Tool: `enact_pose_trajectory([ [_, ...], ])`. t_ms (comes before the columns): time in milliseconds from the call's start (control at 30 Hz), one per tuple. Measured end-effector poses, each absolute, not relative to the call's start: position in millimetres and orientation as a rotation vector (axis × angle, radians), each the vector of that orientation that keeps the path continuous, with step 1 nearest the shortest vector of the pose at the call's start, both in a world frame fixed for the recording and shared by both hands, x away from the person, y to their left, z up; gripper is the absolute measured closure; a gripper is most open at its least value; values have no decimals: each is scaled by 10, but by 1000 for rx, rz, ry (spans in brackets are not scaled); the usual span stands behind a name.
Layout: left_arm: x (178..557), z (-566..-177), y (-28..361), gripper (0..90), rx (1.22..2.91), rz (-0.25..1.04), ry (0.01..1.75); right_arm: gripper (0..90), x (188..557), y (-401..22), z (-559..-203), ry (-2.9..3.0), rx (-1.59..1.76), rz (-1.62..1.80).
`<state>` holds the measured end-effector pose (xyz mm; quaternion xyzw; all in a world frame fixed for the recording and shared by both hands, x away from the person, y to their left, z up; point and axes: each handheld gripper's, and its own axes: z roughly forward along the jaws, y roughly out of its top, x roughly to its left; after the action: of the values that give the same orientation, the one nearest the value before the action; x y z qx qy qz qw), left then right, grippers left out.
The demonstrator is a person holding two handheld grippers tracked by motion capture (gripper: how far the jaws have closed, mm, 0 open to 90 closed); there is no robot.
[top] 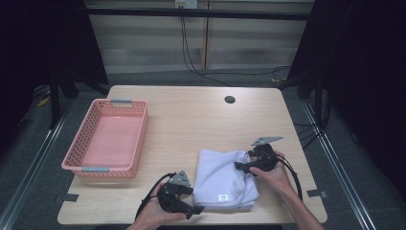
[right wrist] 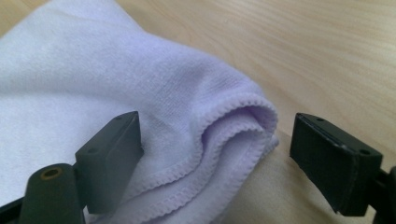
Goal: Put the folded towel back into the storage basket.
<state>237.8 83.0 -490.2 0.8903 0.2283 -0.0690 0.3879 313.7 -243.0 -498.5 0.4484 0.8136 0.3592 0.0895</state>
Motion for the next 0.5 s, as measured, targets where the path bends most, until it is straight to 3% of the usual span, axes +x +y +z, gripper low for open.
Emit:
enact_pose_trajectory([
  [333, 2370, -4917, 723, 160, 2298, -177, 555, 157, 3147, -2436, -5010, 2443, 1325, 1076],
  [500, 2379, -4937, 711, 195, 2299, -151, 558, 158, 3134, -2457, -5007, 2483, 1322, 1131],
])
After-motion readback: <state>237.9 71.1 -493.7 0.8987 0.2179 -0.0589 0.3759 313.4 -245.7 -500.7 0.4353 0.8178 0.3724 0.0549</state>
